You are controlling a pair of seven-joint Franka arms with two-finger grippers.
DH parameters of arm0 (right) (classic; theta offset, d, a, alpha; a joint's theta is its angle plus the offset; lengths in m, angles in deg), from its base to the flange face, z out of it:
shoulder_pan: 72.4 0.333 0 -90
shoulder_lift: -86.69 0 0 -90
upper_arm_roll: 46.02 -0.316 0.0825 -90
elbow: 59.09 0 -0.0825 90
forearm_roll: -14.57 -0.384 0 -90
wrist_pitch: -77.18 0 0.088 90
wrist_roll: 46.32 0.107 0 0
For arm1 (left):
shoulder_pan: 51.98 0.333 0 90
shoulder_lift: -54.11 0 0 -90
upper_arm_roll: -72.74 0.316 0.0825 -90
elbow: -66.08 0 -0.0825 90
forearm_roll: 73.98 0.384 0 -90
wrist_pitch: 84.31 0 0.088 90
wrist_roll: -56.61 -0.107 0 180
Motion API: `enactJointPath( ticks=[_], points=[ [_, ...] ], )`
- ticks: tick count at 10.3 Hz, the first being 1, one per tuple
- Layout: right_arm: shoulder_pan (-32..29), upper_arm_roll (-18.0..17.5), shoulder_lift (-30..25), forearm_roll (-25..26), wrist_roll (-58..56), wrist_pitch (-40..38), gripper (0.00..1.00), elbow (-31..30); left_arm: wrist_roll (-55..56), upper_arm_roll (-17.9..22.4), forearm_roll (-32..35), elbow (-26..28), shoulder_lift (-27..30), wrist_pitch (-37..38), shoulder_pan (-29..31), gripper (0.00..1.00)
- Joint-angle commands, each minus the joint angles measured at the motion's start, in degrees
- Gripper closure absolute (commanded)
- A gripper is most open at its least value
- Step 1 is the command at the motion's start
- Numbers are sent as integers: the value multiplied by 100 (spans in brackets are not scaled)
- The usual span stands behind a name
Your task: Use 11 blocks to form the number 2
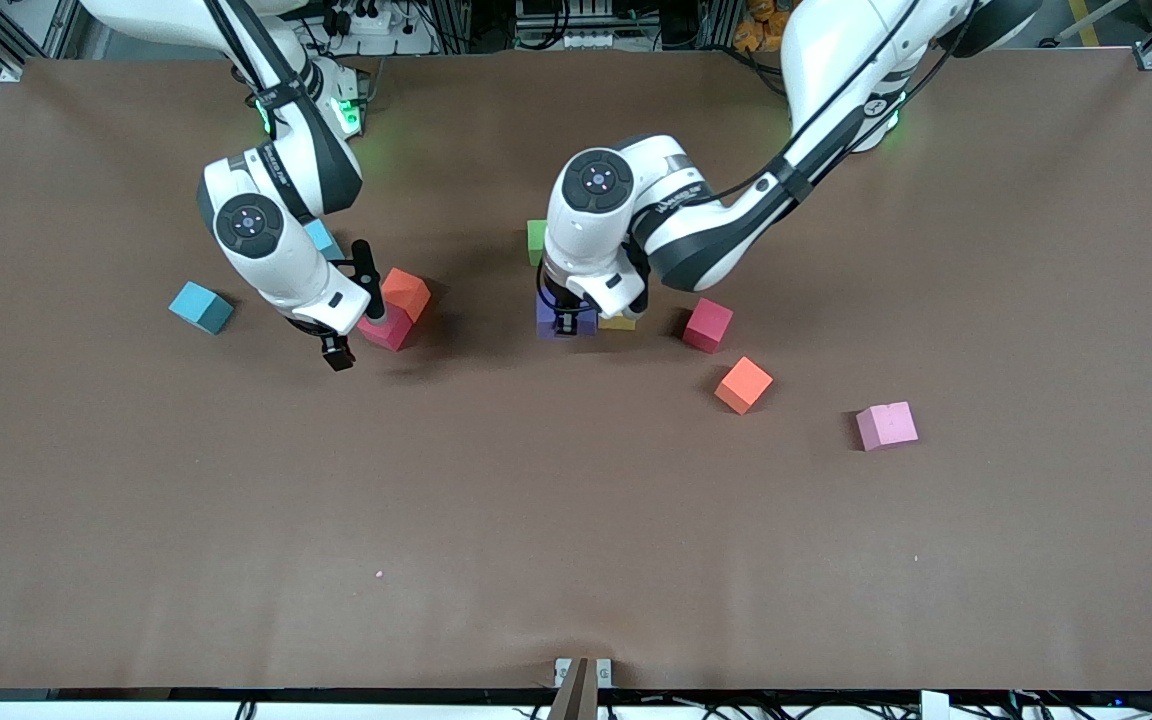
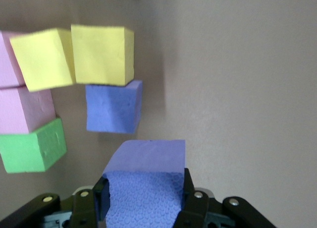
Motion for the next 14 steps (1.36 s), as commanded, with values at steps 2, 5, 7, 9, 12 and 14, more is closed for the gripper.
enactJointPath(
  ticks=[2, 5, 7, 9, 12, 14],
  points=[
    [-380, -81, -140, -113, 893, 478, 0, -91, 662, 333, -94, -151, -191, -445, -559, 54],
    [-863, -99, -140, -121, 2493, 382, 0, -82, 979, 615, -120, -142, -271, -489, -947, 54],
    [-865, -99, -140, -121, 3678, -229, 0, 154, 1041, 615, -120, -150, -402, -612, -992, 54],
    [-1083, -99, -193, -148, 4105, -312, 0, 277, 1094, 641, -94, -142, -490, -674, -1149, 54],
    [-1093, -81, -237, -1041, 4595, -330, 0, 287, 1042, 703, -59, -124, -674, -674, -1159, 54],
    [-1032, -98, -219, -1079, 5761, -382, 0, 278, 1015, 807, -50, -124, -745, -674, -1167, 54]
  ],
)
